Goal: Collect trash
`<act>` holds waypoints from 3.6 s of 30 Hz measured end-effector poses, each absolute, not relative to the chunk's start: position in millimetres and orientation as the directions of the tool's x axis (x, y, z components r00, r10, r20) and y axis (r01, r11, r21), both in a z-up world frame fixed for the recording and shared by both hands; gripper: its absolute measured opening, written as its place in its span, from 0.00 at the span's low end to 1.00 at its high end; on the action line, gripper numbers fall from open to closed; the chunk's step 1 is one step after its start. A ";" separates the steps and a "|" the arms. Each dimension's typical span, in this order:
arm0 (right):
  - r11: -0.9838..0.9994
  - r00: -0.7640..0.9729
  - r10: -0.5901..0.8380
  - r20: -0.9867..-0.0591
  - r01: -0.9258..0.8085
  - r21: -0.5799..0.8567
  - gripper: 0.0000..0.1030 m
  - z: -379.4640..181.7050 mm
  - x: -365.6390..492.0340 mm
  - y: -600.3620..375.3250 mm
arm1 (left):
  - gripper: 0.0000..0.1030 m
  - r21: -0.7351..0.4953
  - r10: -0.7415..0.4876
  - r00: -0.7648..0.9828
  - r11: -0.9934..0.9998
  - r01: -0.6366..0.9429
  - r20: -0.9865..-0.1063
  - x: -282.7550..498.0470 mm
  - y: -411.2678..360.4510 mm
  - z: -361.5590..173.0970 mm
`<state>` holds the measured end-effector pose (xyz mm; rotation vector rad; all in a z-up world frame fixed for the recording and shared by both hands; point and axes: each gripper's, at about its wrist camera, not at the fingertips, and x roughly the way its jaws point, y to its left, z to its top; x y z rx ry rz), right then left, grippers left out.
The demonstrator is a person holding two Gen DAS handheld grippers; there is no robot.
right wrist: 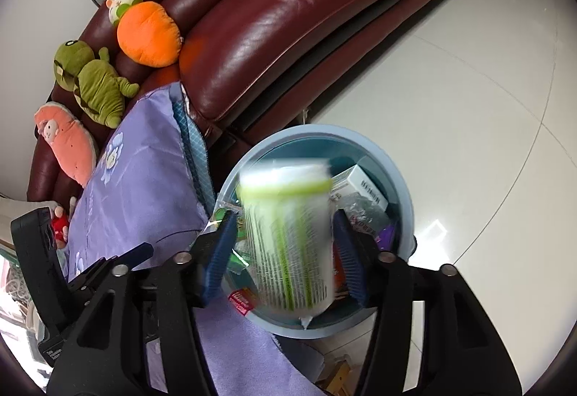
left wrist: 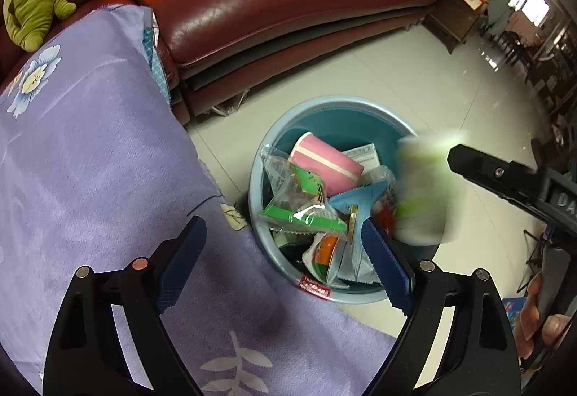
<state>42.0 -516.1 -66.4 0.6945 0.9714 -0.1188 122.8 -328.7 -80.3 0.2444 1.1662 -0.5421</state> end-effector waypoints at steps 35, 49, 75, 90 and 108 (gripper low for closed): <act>0.941 0.567 0.058 -0.822 0.243 0.234 0.91 14.5 -46.8 -410.8 | 0.96 -0.138 -0.306 0.413 0.911 0.388 -0.858 56.9 -208.1 -6.6; 0.967 0.569 0.002 -0.822 0.209 0.147 0.91 26.2 -70.5 -379.8 | 0.96 -0.140 -0.300 0.449 0.924 0.355 -0.842 32.9 -179.4 3.4; 0.945 0.553 0.011 -0.833 0.265 0.189 0.91 9.4 -70.5 -393.7 | 0.96 -0.088 -0.279 0.482 0.920 0.381 -0.830 27.7 -185.4 -0.4; 0.929 0.528 0.034 -0.849 0.297 0.222 0.91 -8.8 -57.7 -406.8 | 0.96 -0.043 -0.240 0.473 0.920 0.390 -0.847 35.0 -196.1 -15.6; 0.923 0.504 0.045 -0.863 0.310 0.230 0.91 -25.1 -45.5 -412.7 | 0.96 -0.024 -0.219 0.447 0.916 0.401 -0.867 40.2 -206.2 -33.8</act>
